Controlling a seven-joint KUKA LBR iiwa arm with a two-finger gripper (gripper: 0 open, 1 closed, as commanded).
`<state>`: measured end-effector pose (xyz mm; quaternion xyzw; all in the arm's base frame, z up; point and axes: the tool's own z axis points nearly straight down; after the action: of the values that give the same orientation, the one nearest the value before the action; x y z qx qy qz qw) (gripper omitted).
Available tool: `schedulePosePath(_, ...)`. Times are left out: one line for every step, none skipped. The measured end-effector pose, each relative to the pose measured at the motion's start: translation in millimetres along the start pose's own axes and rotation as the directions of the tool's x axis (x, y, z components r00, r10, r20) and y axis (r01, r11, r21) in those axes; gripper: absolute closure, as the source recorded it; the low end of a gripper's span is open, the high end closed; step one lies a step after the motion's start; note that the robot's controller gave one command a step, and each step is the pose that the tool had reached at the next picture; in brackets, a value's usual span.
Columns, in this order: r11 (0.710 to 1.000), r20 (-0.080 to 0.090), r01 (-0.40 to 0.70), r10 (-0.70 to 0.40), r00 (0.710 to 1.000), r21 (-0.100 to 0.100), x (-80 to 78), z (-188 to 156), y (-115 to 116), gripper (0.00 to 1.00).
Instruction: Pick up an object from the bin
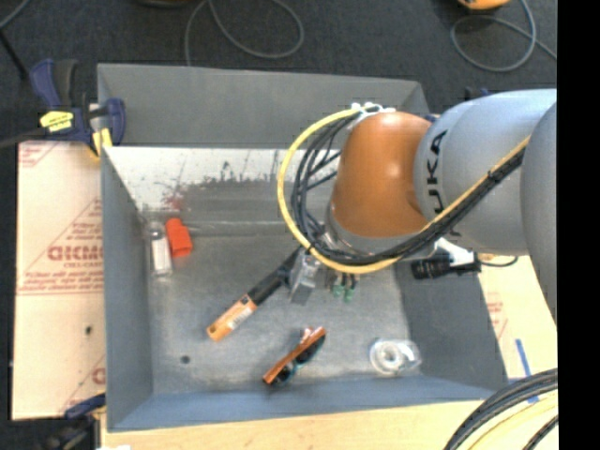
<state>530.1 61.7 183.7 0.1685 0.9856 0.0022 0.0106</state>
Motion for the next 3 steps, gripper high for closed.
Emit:
schedulePosePath(1.000, 0.000, 0.001, -0.001, 1.000, 0.000, 0.0, 0, 0, 1.00)
schedulePosePath(0.997, 0.001, -0.081, 0.081, 0.997, 0.000, 1.5, 7, 13, 1.00)
schedulePosePath(0.991, -0.001, -0.134, 0.134, 0.991, 0.000, 16.7, 28, 39, 1.00)
